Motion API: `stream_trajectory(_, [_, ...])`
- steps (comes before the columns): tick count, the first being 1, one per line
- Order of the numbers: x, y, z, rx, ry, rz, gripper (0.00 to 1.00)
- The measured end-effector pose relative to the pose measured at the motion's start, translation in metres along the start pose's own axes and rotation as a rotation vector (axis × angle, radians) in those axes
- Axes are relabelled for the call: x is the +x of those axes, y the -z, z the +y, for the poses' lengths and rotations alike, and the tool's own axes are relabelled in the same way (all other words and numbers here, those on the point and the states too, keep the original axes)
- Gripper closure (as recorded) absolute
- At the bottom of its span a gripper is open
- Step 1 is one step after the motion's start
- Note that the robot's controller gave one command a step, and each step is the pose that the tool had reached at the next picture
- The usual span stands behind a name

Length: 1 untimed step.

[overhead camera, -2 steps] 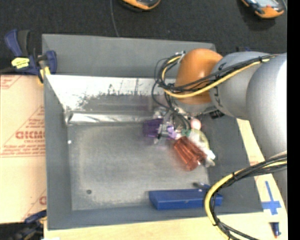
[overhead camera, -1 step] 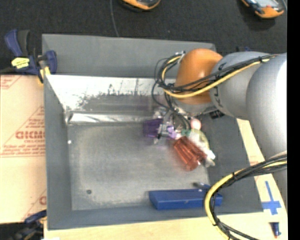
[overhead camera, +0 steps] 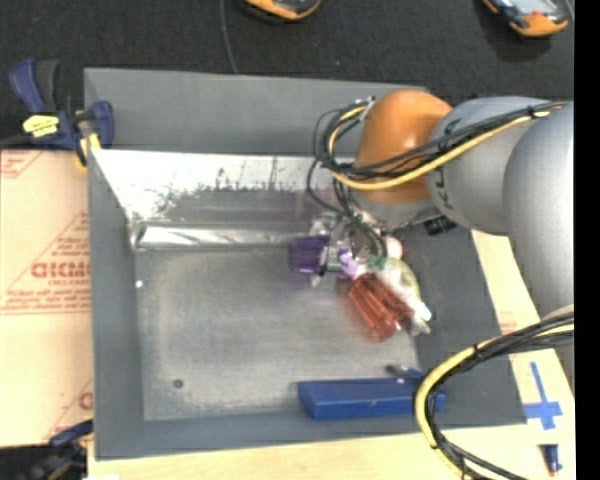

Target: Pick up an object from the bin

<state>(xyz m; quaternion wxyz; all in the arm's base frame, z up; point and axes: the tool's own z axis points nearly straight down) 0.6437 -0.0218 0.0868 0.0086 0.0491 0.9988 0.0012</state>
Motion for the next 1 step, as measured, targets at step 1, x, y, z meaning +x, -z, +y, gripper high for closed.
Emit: stream_trajectory(1, [-0.0042,0.0364,-0.0001,-0.001,0.000,-0.013,1.00])
